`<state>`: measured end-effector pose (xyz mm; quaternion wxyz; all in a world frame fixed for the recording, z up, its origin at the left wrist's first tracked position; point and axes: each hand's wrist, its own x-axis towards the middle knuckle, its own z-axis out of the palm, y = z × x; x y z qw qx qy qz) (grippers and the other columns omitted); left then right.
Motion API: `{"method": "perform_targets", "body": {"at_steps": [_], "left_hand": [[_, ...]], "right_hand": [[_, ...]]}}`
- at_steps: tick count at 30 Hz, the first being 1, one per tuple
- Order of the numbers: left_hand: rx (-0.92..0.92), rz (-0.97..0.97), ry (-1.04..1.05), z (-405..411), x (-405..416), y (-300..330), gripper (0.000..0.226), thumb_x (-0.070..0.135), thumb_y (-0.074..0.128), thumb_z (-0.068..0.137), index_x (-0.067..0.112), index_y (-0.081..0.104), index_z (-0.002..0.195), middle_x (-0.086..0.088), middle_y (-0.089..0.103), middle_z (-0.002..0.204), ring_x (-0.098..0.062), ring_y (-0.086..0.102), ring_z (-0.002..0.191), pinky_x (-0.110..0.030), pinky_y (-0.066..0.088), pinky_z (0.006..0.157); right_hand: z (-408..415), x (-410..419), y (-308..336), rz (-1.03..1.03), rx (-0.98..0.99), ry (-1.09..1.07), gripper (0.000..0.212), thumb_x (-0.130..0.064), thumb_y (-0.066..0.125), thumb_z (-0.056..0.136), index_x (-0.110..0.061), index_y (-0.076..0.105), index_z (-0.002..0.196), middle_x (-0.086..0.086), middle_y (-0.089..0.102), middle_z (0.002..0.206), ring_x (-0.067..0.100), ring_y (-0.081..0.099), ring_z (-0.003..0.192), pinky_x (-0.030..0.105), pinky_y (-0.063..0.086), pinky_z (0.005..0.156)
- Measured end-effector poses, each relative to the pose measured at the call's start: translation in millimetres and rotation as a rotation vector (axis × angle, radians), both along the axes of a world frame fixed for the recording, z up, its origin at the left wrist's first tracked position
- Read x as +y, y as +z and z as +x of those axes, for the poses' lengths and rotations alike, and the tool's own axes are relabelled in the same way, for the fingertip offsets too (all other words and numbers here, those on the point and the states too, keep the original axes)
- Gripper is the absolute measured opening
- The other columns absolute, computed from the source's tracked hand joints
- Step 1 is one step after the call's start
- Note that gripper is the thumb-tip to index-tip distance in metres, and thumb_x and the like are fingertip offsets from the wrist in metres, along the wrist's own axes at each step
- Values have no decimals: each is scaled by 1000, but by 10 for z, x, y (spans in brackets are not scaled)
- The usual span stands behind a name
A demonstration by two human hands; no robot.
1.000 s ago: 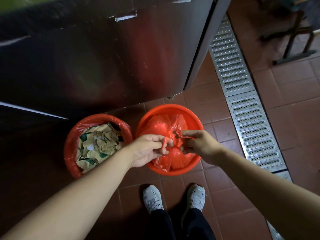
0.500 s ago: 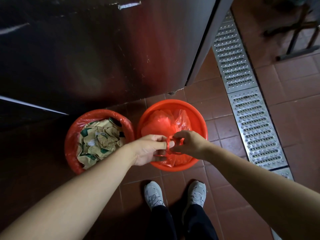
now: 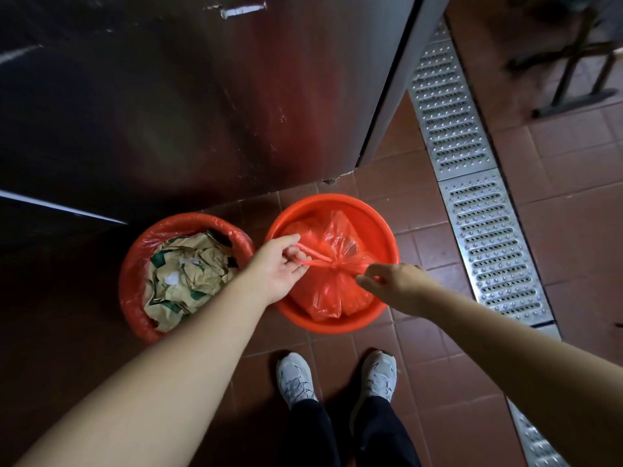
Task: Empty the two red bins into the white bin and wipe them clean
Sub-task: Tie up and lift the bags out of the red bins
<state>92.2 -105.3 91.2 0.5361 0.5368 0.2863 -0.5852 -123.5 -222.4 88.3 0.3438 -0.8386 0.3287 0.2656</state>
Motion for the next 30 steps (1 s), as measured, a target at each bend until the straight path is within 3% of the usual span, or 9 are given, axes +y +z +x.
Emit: {"method": "perform_targets", "body": {"at_steps": [3, 5, 7, 10, 13, 17, 21, 26, 30], "left_hand": [[-14, -18, -32, 42, -43, 6, 23, 15, 63, 91, 16, 50, 72, 2, 40, 56, -10, 33, 46, -30, 50, 75], [-46, 9, -98, 136, -1, -3, 30, 20, 62, 91, 17, 46, 66, 3, 36, 55, -11, 25, 44, -26, 42, 59], [-77, 78, -174, 230, 83, -50, 36, 28, 60, 89, 18, 41, 60, 3, 31, 51, -12, 20, 41, -26, 29, 46], [-147, 170, -333, 311, 217, -143, 40, 38, 59, 85, 19, 38, 56, 3, 28, 48, -13, 18, 38, -24, 20, 41], [-258, 203, -409, 316, 235, -254, 40, 39, 58, 84, 20, 38, 55, 4, 28, 48, -13, 18, 38, -23, 17, 41], [-471, 144, -414, 184, 159, -385, 32, 24, 58, 84, 17, 42, 57, 1, 29, 49, -13, 21, 37, -24, 20, 43], [-550, 98, -543, -104, 87, -414, 28, 22, 59, 85, 15, 53, 59, -1, 44, 49, -14, 39, 38, -31, 41, 55], [-593, 79, -855, -419, 41, -455, 17, 35, 57, 67, 19, 65, 66, 1, 69, 65, -14, 64, 68, -32, 47, 74], [-640, 158, -852, -444, 36, -598, 21, 29, 58, 79, 11, 69, 78, -5, 73, 80, -23, 65, 78, -33, 47, 75]], "right_hand": [[-10, 29, -19, -115, -74, 94, 39, -49, 44, 100, -29, 45, 67, -9, 52, 72, 15, 49, 73, 37, 37, 80], [-126, 6, -31, -203, -144, 178, 33, -40, 45, 100, -23, 55, 73, -7, 57, 80, 22, 56, 83, 37, 38, 80], [-342, -52, -53, -312, -273, 306, 28, -35, 47, 99, -24, 64, 80, -7, 59, 82, 24, 58, 81, 38, 40, 74], [-670, -240, -103, -363, -329, 451, 27, -37, 46, 100, -26, 66, 86, -8, 61, 87, 22, 57, 74, 39, 43, 69], [-701, -340, -165, -279, -296, 373, 18, -39, 52, 101, -28, 64, 92, -10, 60, 92, 20, 59, 78, 39, 43, 73], [-599, -263, -295, -189, -126, 231, 31, -42, 43, 104, -23, 68, 102, -9, 61, 98, 20, 59, 90, 39, 42, 82], [-416, -131, -297, -100, -128, -104, 27, -30, 54, 101, -9, 67, 89, 6, 63, 89, 31, 61, 82, 42, 48, 71], [-90, 90, -416, -28, -89, -151, 21, -24, 54, 99, -10, 62, 84, 1, 53, 84, 28, 56, 81, 33, 36, 64], [-18, 112, -617, -6, -31, -349, 19, -20, 53, 97, -14, 70, 91, 1, 59, 78, 31, 62, 83, 30, 35, 63]]}}
